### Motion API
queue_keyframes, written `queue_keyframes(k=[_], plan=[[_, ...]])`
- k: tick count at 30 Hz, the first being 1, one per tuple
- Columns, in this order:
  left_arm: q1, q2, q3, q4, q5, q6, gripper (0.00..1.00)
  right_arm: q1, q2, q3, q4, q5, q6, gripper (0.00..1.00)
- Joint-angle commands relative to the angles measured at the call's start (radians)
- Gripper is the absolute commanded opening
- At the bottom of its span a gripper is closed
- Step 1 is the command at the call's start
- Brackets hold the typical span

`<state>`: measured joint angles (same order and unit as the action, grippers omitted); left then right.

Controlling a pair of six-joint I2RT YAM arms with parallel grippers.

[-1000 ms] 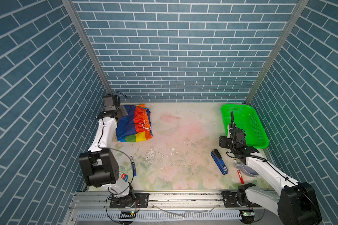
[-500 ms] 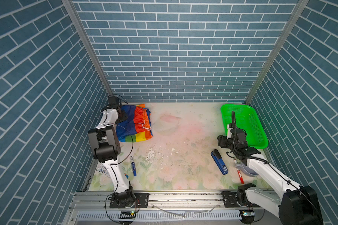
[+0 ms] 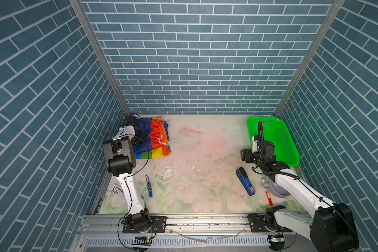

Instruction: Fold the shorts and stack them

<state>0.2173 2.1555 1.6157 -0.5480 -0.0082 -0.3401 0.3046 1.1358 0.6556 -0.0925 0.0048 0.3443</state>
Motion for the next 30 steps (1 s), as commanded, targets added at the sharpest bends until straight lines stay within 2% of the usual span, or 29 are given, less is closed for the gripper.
queue_keyframes(k=[1,3,9,14,19,26,28,30], plan=[[-0.099,0.038,0.030,-0.054,0.014,0.010,0.37,-0.004,0.015,0.051,0.044,-0.035,0.032,0.73],[-0.122,0.024,0.012,-0.031,0.053,0.008,0.29,-0.004,0.015,0.053,0.054,-0.040,0.036,0.73],[-0.167,-0.032,-0.055,0.023,0.084,-0.060,0.30,-0.004,0.004,0.056,0.051,-0.036,0.038,0.73],[-0.182,-0.042,-0.023,-0.021,0.073,-0.053,0.33,-0.004,-0.012,0.052,0.038,-0.032,0.038,0.73],[-0.180,-0.138,-0.005,-0.059,0.065,-0.031,0.42,-0.004,-0.022,0.045,0.031,-0.023,0.036,0.74],[-0.154,-0.242,0.029,-0.123,0.019,-0.022,0.46,-0.004,-0.014,0.047,0.037,-0.048,0.048,0.74],[-0.133,-0.238,0.035,-0.121,0.026,-0.021,0.45,-0.004,-0.016,0.047,0.037,-0.050,0.048,0.74],[-0.118,-0.215,0.046,-0.117,0.025,-0.013,0.36,-0.004,-0.018,0.048,0.034,-0.051,0.047,0.75]])
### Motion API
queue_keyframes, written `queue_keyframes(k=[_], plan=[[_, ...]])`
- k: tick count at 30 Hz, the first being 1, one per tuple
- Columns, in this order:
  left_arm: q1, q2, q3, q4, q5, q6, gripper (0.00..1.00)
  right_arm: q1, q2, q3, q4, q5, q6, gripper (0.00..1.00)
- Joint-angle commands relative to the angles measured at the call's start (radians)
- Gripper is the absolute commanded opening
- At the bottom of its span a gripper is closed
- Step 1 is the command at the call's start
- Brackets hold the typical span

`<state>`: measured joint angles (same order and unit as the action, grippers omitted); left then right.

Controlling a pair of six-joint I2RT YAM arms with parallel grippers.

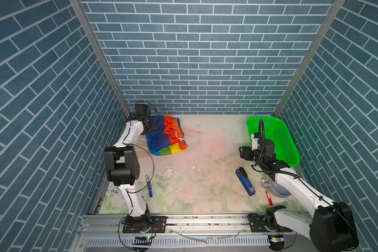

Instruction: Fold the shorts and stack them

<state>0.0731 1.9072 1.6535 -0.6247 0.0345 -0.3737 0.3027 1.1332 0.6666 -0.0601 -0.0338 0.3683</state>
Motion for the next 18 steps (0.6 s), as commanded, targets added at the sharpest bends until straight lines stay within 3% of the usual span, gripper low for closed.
queue_keyframes(k=[1,5,10,18], plan=[[0.034,0.052,0.016,-0.032,-0.014,0.029,0.33,-0.002,-0.019,0.037,-0.001,-0.014,0.023,0.75],[0.066,0.129,0.057,0.003,0.041,0.040,0.32,-0.002,-0.022,0.039,-0.018,-0.007,0.015,0.75],[0.097,0.194,0.061,0.075,0.099,0.010,0.51,-0.002,-0.018,0.041,-0.025,0.000,0.015,0.75],[0.097,0.245,-0.002,0.217,0.182,-0.041,0.53,-0.002,0.014,0.050,-0.024,0.000,0.020,0.75]])
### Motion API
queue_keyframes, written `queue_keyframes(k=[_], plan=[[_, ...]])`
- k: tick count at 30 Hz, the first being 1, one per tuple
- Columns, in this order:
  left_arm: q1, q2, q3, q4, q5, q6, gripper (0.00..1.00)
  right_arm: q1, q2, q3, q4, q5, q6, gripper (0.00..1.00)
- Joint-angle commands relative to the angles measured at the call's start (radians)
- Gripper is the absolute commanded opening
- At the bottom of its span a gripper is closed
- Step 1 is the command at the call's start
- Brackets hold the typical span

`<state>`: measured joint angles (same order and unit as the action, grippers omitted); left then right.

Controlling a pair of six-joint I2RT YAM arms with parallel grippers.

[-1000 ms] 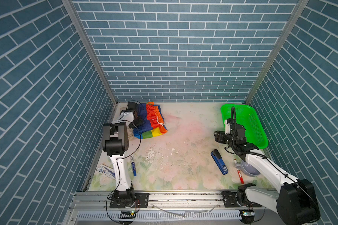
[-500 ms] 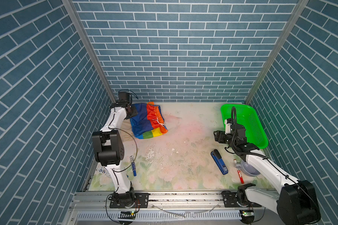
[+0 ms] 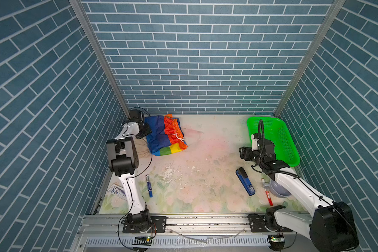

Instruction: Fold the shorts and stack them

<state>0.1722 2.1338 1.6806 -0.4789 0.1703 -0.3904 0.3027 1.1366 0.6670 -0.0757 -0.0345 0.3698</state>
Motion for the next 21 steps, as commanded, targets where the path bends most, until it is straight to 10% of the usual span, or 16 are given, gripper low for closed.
queue_keyframes(k=[1,10,14,21], plan=[[-0.002,0.020,-0.040,0.083,0.050,-0.029,0.51,-0.002,0.014,0.051,-0.009,0.001,0.018,0.75],[-0.002,0.038,-0.081,0.135,0.055,-0.045,0.42,-0.001,0.028,0.052,-0.008,0.004,0.021,0.75],[-0.002,0.027,-0.086,0.139,0.083,-0.069,0.00,-0.002,0.029,0.049,-0.009,0.010,0.021,0.75],[-0.022,-0.067,-0.049,0.076,0.101,-0.069,0.00,-0.002,0.024,0.038,-0.003,0.012,0.026,0.75]])
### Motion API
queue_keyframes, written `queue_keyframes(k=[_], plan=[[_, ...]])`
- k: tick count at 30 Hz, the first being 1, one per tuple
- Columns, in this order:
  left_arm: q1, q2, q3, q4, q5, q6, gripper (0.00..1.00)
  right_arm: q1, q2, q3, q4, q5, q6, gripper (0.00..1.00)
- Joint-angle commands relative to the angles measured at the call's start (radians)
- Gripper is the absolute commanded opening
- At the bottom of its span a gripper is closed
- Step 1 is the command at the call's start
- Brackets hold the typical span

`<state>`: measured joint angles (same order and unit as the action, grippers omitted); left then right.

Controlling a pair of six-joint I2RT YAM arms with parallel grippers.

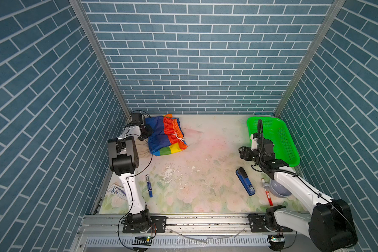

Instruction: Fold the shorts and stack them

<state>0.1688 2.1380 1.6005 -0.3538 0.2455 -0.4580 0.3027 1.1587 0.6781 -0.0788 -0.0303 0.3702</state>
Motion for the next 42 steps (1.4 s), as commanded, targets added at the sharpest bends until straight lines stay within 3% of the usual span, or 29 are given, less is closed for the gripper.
queue_keyframes(k=[1,6,16,29,35,42], plan=[[-0.027,-0.085,0.045,-0.065,0.025,0.000,0.00,-0.002,-0.001,0.026,0.001,0.008,0.028,0.75],[-0.078,-0.135,0.148,-0.157,0.009,0.010,0.00,-0.002,-0.020,0.008,0.003,0.009,0.036,0.75],[-0.133,-0.098,0.425,-0.367,-0.031,0.033,0.00,-0.002,-0.023,-0.010,0.010,0.014,0.041,0.75],[-0.135,-0.116,0.532,-0.539,-0.075,0.055,0.00,-0.002,0.006,-0.015,0.036,0.006,0.044,0.75],[-0.071,-0.199,0.345,-0.459,-0.116,0.071,0.00,-0.002,0.006,-0.028,0.039,0.009,0.044,0.75],[0.124,-0.255,-0.177,-0.128,-0.036,-0.048,0.00,-0.004,0.011,-0.031,0.036,0.020,0.034,0.75]])
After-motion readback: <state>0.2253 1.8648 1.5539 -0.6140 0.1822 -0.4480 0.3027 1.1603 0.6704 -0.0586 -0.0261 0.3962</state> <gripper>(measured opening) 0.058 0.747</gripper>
